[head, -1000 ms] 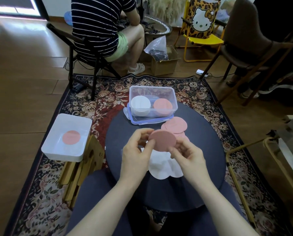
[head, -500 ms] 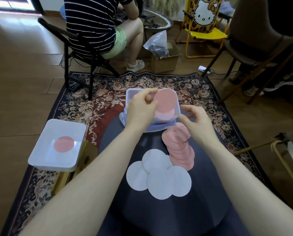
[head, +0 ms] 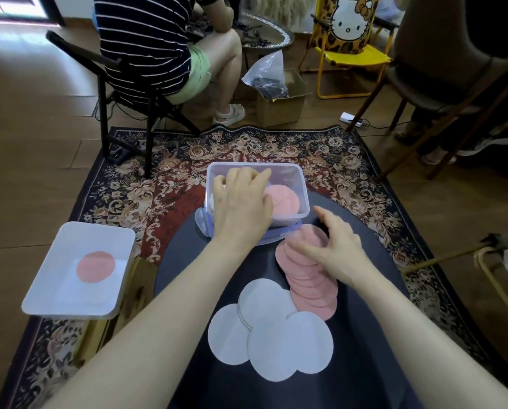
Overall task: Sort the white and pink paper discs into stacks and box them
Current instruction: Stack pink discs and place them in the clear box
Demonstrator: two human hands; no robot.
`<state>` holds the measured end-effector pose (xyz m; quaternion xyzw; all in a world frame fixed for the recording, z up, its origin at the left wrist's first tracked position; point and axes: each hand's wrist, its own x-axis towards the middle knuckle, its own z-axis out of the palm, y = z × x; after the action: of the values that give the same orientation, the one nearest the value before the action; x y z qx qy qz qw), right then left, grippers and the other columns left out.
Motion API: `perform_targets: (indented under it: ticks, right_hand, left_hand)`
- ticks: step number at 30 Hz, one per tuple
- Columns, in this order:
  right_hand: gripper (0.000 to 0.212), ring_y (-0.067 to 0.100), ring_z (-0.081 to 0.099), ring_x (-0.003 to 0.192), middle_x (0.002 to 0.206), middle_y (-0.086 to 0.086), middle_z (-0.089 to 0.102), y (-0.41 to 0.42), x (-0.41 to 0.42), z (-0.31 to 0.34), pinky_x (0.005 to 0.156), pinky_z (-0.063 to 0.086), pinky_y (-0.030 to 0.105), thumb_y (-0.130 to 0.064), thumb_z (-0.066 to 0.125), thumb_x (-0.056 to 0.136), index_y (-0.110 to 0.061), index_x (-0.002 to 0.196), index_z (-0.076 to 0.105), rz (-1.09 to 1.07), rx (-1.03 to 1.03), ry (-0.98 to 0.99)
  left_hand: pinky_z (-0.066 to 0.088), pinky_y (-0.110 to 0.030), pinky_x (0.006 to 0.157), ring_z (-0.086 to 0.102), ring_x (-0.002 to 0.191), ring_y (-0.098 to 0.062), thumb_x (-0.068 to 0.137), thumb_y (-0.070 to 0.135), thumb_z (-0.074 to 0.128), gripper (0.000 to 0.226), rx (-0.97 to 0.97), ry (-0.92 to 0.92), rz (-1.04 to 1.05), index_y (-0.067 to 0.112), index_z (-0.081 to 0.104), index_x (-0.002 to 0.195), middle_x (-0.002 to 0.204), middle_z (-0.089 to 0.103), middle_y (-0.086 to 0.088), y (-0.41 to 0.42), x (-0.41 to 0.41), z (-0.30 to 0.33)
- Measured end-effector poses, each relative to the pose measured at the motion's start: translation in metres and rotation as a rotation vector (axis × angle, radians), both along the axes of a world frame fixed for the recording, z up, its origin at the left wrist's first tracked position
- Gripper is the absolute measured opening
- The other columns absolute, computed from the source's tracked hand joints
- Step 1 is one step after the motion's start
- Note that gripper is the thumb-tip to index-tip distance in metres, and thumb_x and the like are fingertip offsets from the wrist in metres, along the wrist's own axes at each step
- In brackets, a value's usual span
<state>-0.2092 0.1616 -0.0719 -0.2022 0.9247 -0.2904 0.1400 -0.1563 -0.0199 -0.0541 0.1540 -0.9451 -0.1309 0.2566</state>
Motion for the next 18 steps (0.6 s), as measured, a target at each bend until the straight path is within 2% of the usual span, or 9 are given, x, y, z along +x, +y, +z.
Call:
perform_targets:
  ticks: [3,6,8,9,11,12,15,18]
  right_hand:
    - [0.107,0.012,0.021,0.14,0.144,-0.01,0.035,0.0,0.017,-0.003,0.111,0.014,0.039,-0.074,0.057,0.057,-0.033,0.148,0.018,0.078,0.103,0.067]
    - [0.09,-0.001,0.024,0.13,0.122,-0.028,0.038,0.005,0.029,-0.004,0.103,0.014,0.028,-0.071,0.056,0.06,-0.045,0.14,0.024,0.124,0.004,0.119]
    - [0.085,-0.005,0.027,0.123,0.117,-0.03,0.038,0.011,0.035,-0.006,0.098,0.012,0.024,-0.07,0.059,0.06,-0.047,0.136,0.03,0.159,-0.05,0.102]
    - [0.086,-0.004,0.028,0.122,0.119,-0.026,0.039,0.015,0.037,-0.007,0.097,0.011,0.022,-0.072,0.057,0.057,-0.044,0.136,0.033,0.17,-0.052,0.103]
    - [0.087,-0.002,0.031,0.118,0.119,-0.021,0.04,0.025,0.044,-0.01,0.093,0.012,0.02,-0.074,0.051,0.056,-0.04,0.135,0.039,0.161,-0.054,0.126]
    - [0.084,-0.003,0.033,0.115,0.116,-0.022,0.04,0.03,0.048,-0.012,0.092,0.013,0.02,-0.074,0.051,0.057,-0.041,0.134,0.041,0.154,-0.061,0.137]
    - [0.069,-0.006,0.034,0.114,0.113,-0.029,0.039,0.042,0.061,-0.013,0.093,0.016,0.023,-0.072,0.05,0.063,-0.046,0.127,0.047,0.161,-0.09,0.171]
    - [0.063,-0.014,0.021,0.13,0.131,-0.035,0.035,0.052,0.074,-0.015,0.106,0.011,0.022,-0.07,0.047,0.071,-0.046,0.129,0.047,0.233,-0.101,0.149]
  left_hand:
    - [0.035,-0.036,0.075,0.059,0.084,-0.027,0.079,0.006,0.059,0.029,-0.057,0.269,-0.118,0.015,0.071,0.104,0.088,0.065,-0.001,0.013,0.035,0.004]
    - [0.039,-0.036,0.063,0.059,0.075,-0.027,0.084,0.008,0.057,0.022,-0.027,0.284,-0.309,0.014,0.072,0.098,0.083,0.065,-0.002,0.026,0.081,-0.001]
    - [0.043,-0.037,0.069,0.062,0.086,-0.026,0.088,0.02,0.056,0.023,-0.051,0.169,-0.42,0.015,0.071,0.103,0.095,0.067,-0.002,0.033,0.112,-0.016]
    - [0.044,-0.039,0.078,0.062,0.098,-0.027,0.09,0.03,0.053,0.029,-0.079,0.083,-0.466,0.017,0.069,0.11,0.107,0.067,-0.002,0.038,0.127,-0.026]
    - [0.038,-0.044,0.098,0.053,0.125,-0.028,0.093,0.052,0.042,0.049,-0.132,-0.096,-0.539,0.025,0.059,0.129,0.135,0.057,-0.002,0.047,0.152,-0.049]
    - [0.033,-0.047,0.103,0.045,0.134,-0.028,0.092,0.061,0.037,0.058,-0.155,-0.181,-0.561,0.029,0.052,0.137,0.145,0.048,-0.003,0.05,0.162,-0.059]
    - [0.027,-0.054,0.105,0.03,0.143,-0.029,0.089,0.07,0.031,0.07,-0.184,-0.333,-0.549,0.031,0.036,0.147,0.155,0.033,-0.005,0.054,0.174,-0.068]
    - [0.021,-0.055,0.107,0.023,0.145,-0.029,0.091,0.068,0.033,0.069,-0.157,-0.376,-0.5,0.033,0.029,0.149,0.157,0.026,-0.006,0.058,0.17,-0.057]
